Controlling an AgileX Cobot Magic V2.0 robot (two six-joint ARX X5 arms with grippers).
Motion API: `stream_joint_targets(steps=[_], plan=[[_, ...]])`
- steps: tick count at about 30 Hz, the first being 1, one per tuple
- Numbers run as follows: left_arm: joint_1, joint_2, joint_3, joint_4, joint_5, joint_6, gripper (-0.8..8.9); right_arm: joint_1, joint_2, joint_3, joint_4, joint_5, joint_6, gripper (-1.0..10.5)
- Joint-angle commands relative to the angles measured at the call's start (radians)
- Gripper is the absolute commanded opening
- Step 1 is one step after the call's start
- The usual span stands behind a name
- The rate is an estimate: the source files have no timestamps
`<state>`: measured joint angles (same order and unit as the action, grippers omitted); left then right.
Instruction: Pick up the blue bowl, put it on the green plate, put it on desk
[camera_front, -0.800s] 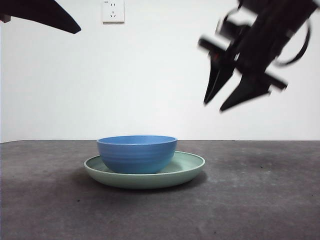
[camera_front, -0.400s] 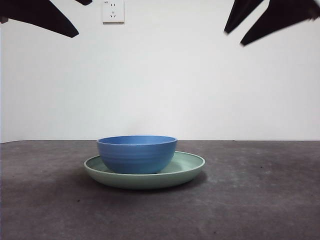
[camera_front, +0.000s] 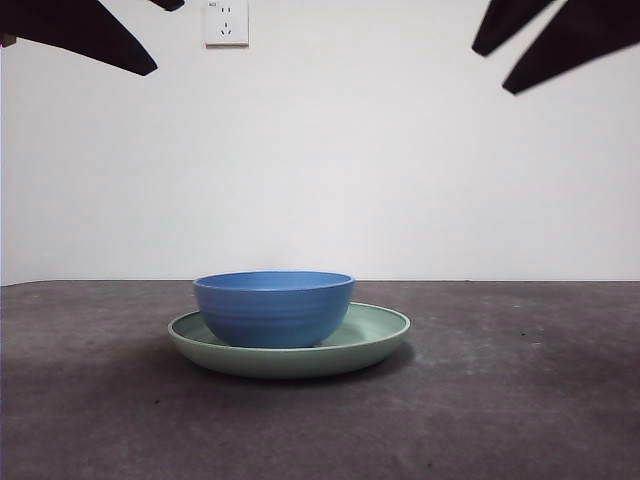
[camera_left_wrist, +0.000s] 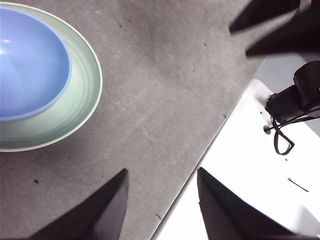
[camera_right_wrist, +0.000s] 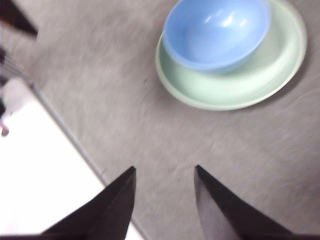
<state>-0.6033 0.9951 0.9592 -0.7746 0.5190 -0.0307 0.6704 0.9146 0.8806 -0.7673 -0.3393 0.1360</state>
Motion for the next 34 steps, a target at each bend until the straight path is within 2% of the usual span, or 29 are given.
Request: stream_joint_targets(steps=[1,21,23,26,27,34], plan=[[-0.007,0.005,0.008,0.006,-0.005,0.011,2.23,0.037,-0.002,-0.014,0.012,-0.001,0.007,1.9],[-0.007,0.005,0.008,-0.004,-0.005,0.011,2.12,0.060,-0.002,-0.021,0.040,-0.001,0.013,1.9],[-0.007,0.005,0.008,-0.010,-0.005,0.012,1.76,0.060,-0.002,-0.021,0.040,-0.001,0.013,1.8],[-0.007,0.005,0.008,-0.018,-0.005,0.012,0.03,0.060,-0.002,-0.021,0.034,-0.001,0.013,0.4],[-0.007,0.005,0.008,-0.018,-0.005,0.012,0.10,0.060,-0.002,-0.021,0.033,-0.001,0.012,0.1],[-0.007,0.005,0.008,-0.016,-0.005,0.012,0.09,0.060,-0.002,-0.021,0.034,0.000,0.013,0.1]])
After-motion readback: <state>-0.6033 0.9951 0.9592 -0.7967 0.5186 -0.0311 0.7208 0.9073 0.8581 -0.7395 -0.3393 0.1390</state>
